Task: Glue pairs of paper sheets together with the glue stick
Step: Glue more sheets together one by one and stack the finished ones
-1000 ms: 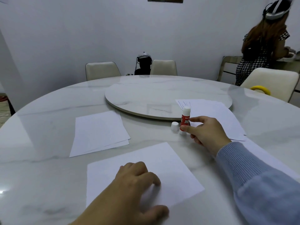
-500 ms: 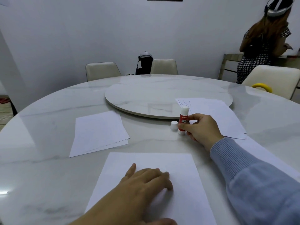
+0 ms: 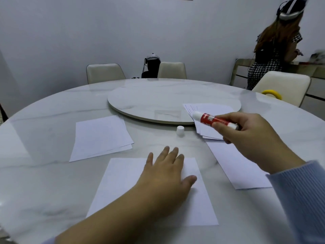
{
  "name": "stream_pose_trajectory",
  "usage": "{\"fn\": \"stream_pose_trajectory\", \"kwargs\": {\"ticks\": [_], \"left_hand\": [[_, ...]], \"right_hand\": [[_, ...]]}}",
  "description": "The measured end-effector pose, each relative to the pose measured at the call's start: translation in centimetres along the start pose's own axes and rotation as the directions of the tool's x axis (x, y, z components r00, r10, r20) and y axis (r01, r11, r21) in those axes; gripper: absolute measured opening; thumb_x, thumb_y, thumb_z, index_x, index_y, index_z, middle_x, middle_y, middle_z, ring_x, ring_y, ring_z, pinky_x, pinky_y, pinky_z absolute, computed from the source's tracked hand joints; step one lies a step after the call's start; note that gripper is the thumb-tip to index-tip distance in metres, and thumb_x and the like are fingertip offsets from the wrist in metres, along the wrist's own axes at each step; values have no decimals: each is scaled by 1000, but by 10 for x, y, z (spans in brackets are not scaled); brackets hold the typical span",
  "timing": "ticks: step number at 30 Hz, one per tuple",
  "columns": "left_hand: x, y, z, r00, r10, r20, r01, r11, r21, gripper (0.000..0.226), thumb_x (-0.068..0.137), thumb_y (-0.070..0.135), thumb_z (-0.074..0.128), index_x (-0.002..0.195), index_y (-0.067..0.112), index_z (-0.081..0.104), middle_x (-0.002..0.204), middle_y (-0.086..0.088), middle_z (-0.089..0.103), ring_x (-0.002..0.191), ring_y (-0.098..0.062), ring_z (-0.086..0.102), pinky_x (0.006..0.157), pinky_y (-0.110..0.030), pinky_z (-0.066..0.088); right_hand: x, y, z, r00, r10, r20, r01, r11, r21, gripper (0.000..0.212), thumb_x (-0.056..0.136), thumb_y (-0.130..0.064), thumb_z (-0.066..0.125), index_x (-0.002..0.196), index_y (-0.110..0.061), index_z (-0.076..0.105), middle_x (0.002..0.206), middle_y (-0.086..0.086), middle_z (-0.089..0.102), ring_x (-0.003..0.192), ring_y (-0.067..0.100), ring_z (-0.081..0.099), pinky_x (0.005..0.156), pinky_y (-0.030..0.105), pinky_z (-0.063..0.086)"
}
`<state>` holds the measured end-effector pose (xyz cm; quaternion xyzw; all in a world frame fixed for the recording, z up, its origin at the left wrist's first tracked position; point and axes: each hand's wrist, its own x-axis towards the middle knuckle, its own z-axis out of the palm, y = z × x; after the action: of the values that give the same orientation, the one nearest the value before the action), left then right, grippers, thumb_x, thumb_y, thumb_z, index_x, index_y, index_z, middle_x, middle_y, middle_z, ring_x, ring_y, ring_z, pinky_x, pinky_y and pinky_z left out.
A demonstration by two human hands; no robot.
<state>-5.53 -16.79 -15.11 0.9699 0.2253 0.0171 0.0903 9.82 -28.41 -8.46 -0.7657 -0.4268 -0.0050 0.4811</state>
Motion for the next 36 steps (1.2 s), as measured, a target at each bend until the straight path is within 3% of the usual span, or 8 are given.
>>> {"fn": "stream_pose_trajectory", "kwargs": {"ticks": [3, 5, 15, 19, 22, 31, 34, 36], "left_hand": [[5, 0, 12, 999, -5, 50, 3, 999, 43, 62, 98, 50, 17, 150, 27, -7, 158, 11, -14, 143, -7, -17, 117, -44, -10], [5, -2, 15, 999, 6, 53, -9, 999, 49, 58, 99, 43, 14, 150, 28, -9, 157, 12, -16, 143, -6, -17, 117, -42, -11], [4, -1, 13, 999, 3, 35, -4, 999, 50, 55, 100, 35, 13, 150, 28, -9, 157, 11, -16, 143, -6, -16, 117, -42, -10], [3, 0, 13, 999, -3, 45, 1, 999, 48, 55, 100, 36, 12, 150, 27, -10, 157, 11, -16, 143, -6, -16, 117, -42, -11], [3, 0, 12, 999, 2, 46, -4, 999, 46, 55, 100, 36, 11, 150, 28, -11, 157, 11, -17, 143, -6, -16, 117, -43, -10], [4, 0, 13, 999, -5, 38, 3, 999, 55, 56, 100, 36, 13, 150, 25, -9, 158, 9, -16, 144, -7, -15, 117, -42, -11], [3, -1, 12, 999, 2, 35, -4, 999, 47, 56, 100, 35, 13, 150, 24, -10, 157, 9, -17, 144, -7, -15, 117, -42, -11], [2, -1, 9, 996, 22, 85, -27, 998, 52, 56, 101, 34, 13, 151, 23, -9, 157, 9, -17, 144, -7, -16, 117, -42, -11]], "right_hand": [[-8, 5, 10, 994, 98, -56, -76, 948, 308, 9, 68, -29, 80, 71, -22, 75, 53, -8, 61, 46, 3, 48, 46, 15, 40], [-12, 10, 24, 989, 137, -49, -109, 924, 368, 8, 77, -21, 74, 76, -14, 71, 57, -7, 61, 45, 6, 49, 47, 19, 40], [-16, 22, 58, 994, -1, 109, 1, 1000, 0, 15, 94, -27, 57, 88, -13, 53, 57, -13, 62, 52, 0, 58, 50, 13, 42], [-21, 16, 56, 991, -48, 124, 66, 988, -141, 18, 92, -33, 54, 87, -17, 51, 69, -7, 61, 64, 10, 58, 56, 22, 45], [-31, 9, 49, 989, -52, 135, 72, 987, -143, 18, 90, -36, 53, 83, -20, 50, 70, -5, 60, 62, 11, 57, 61, 29, 48], [-104, -14, 19, 980, -63, 189, 77, 995, -67, 38, 68, -61, 44, 72, -24, 53, 66, -7, 62, 56, 6, 54, 51, 12, 38], [-110, -18, 14, 975, -42, 218, 40, 999, 12, 19, 80, -37, 68, 70, -23, 59, 60, -6, 66, 47, 6, 54, 47, 10, 37], [-107, -18, 1, 995, 26, 92, -49, 963, 263, 13, 80, -9, 72, 74, -15, 63, 58, 10, 68, 38, 14, 50, 39, 19, 39]]}}
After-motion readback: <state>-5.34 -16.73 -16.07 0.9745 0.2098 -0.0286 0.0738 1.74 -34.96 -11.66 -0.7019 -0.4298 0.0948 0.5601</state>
